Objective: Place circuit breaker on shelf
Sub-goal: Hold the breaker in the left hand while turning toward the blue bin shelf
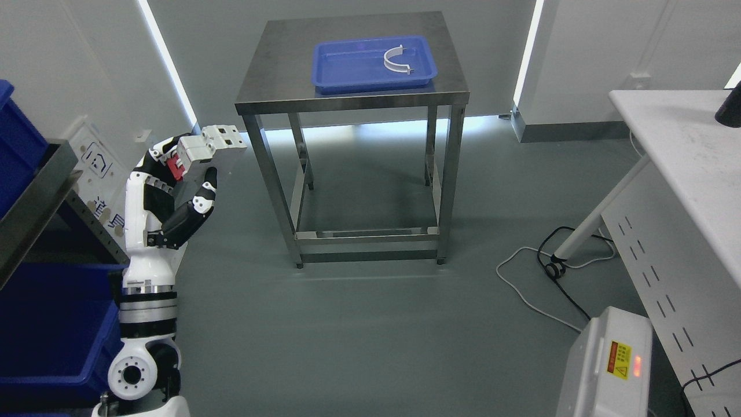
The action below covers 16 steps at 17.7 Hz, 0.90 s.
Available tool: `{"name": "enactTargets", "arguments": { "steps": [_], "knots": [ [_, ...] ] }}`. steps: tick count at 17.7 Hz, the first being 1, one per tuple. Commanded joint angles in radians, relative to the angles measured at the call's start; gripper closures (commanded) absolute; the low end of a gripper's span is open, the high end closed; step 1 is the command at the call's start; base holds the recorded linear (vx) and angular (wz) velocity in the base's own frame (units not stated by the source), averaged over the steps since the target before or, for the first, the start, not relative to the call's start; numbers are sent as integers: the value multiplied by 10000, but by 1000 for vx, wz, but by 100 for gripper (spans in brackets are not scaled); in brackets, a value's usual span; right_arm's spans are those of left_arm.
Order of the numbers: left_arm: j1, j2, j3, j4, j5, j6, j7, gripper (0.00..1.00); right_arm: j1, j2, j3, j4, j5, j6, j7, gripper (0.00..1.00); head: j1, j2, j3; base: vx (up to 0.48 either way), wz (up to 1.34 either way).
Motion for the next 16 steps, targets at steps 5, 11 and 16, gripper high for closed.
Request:
{"name": "enactTargets", "arguments": {
  "steps": [5, 11, 16],
  "knots": [
    [-284, 166, 19, -674, 18, -183, -8, 76, -2, -175, 0, 0, 0, -1, 8, 0, 0, 0, 0, -330, 124],
    [-895, 166, 204, -674, 18, -153, -54, 76, -2, -175, 0, 0, 0, -1, 8, 0, 0, 0, 0, -324, 210],
    [-1250, 166, 219, -674, 18, 139, -667, 76, -2, -175, 0, 0, 0, -1, 8, 0, 0, 0, 0, -160, 689]
  ]
}}
